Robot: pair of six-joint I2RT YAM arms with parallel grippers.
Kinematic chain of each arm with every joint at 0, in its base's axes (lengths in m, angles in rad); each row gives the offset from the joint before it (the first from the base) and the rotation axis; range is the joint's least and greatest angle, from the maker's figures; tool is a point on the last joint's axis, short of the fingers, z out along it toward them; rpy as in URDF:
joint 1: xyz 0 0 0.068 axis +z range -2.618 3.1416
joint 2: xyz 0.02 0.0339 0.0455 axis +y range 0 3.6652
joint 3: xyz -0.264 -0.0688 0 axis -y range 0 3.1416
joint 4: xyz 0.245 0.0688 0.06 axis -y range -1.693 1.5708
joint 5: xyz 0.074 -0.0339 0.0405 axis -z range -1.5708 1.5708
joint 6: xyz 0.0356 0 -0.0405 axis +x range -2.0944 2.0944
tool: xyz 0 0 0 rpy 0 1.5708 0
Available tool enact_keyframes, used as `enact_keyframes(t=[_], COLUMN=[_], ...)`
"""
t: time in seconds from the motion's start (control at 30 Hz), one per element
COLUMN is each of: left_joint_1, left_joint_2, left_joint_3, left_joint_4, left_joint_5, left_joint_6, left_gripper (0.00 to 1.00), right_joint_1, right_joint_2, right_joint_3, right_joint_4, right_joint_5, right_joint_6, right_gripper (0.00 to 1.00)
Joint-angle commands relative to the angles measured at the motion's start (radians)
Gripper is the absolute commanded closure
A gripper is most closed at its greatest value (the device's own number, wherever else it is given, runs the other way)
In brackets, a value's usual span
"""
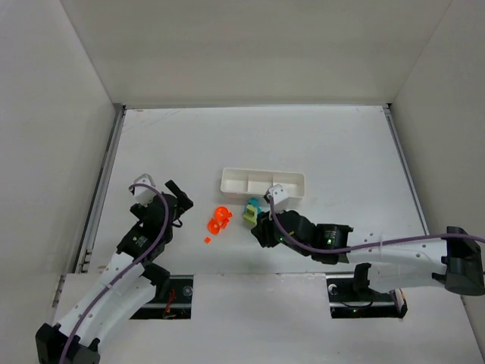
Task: Sort the legos into containers by color
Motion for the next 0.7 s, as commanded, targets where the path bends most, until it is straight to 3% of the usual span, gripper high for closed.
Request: enact_keyframes(t=[0.0,0.2,0.47,0.5,0.57,0.6,0.63,0.67], left_joint_1=[0.031,0.048,0.063,0.063,0.064,0.067,0.074,0.075], left_joint_2=[0.006,0.0,-0.033,-0.047,-0.063,-0.072,-0.086,-0.096], left_joint_3=[0.003,-0.018,-0.104,-0.122,-0.148,-0.164,-0.187,-0.207], left_joint_4=[0.011,0.1,0.302,0.33,0.384,0.405,0.434,0.462], left_joint_5=[0.009,-0.023,-0.094,-0.085,-0.039,-0.018,0.004,0.021], left_joint_6=[-0.024,-0.034,-0.023,-0.006,0.044,0.051,0.048,0.046], left_gripper=[0.0,0.0,0.0,0.07,0.53,0.69,0.82,0.84], right_joint_1=[0.014,0.039,0.033,0.031,0.019,0.013,0.002,-0.005], right_joint_2=[0.026,0.115,0.306,0.335,0.391,0.417,0.45,0.475], right_joint_3=[0.033,0.038,0.102,0.113,0.136,0.15,0.171,0.191], right_joint_4=[0.071,0.146,0.247,0.255,0.28,0.29,0.298,0.301], right_joint_5=[-0.017,-0.075,-0.083,-0.084,-0.09,-0.098,-0.104,-0.106], right_joint_6=[0.04,0.048,-0.023,-0.024,-0.032,-0.04,-0.055,-0.066], right_gripper=[0.63,0.81,0.84,0.85,0.85,0.85,0.84,0.82])
